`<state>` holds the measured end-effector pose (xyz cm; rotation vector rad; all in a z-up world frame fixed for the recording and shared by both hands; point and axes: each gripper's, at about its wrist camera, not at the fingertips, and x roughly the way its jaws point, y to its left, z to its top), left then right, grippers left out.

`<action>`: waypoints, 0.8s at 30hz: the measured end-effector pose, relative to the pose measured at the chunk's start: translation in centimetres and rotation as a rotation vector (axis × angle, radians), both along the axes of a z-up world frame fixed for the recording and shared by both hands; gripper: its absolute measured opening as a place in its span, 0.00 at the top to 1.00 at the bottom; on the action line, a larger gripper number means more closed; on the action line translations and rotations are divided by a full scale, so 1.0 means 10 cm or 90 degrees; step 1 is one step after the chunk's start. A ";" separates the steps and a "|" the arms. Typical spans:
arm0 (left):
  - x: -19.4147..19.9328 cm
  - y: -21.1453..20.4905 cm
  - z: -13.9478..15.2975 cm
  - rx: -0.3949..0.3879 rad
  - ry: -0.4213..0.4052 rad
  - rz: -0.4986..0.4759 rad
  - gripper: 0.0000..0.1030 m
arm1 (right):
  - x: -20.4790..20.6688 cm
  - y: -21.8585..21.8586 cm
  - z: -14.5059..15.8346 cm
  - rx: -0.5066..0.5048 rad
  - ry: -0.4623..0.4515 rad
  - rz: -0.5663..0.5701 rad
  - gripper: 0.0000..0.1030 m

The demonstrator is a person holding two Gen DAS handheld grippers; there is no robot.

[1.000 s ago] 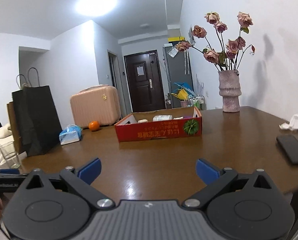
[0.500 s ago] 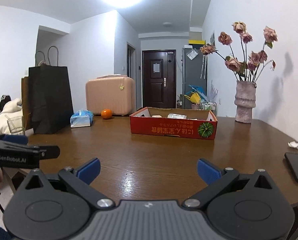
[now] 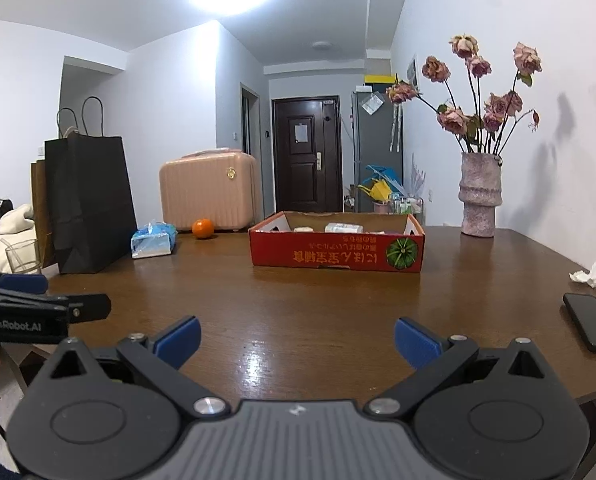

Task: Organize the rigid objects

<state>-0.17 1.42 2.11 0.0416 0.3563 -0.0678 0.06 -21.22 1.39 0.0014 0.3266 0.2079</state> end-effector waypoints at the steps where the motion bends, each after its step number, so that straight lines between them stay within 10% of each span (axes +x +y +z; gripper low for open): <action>1: 0.00 0.00 0.00 0.001 -0.001 -0.001 0.00 | 0.00 0.00 0.00 0.000 0.000 0.000 0.00; 24: -0.01 0.00 0.01 0.003 -0.005 -0.003 0.00 | -0.03 -0.01 0.02 0.004 -0.009 0.000 0.00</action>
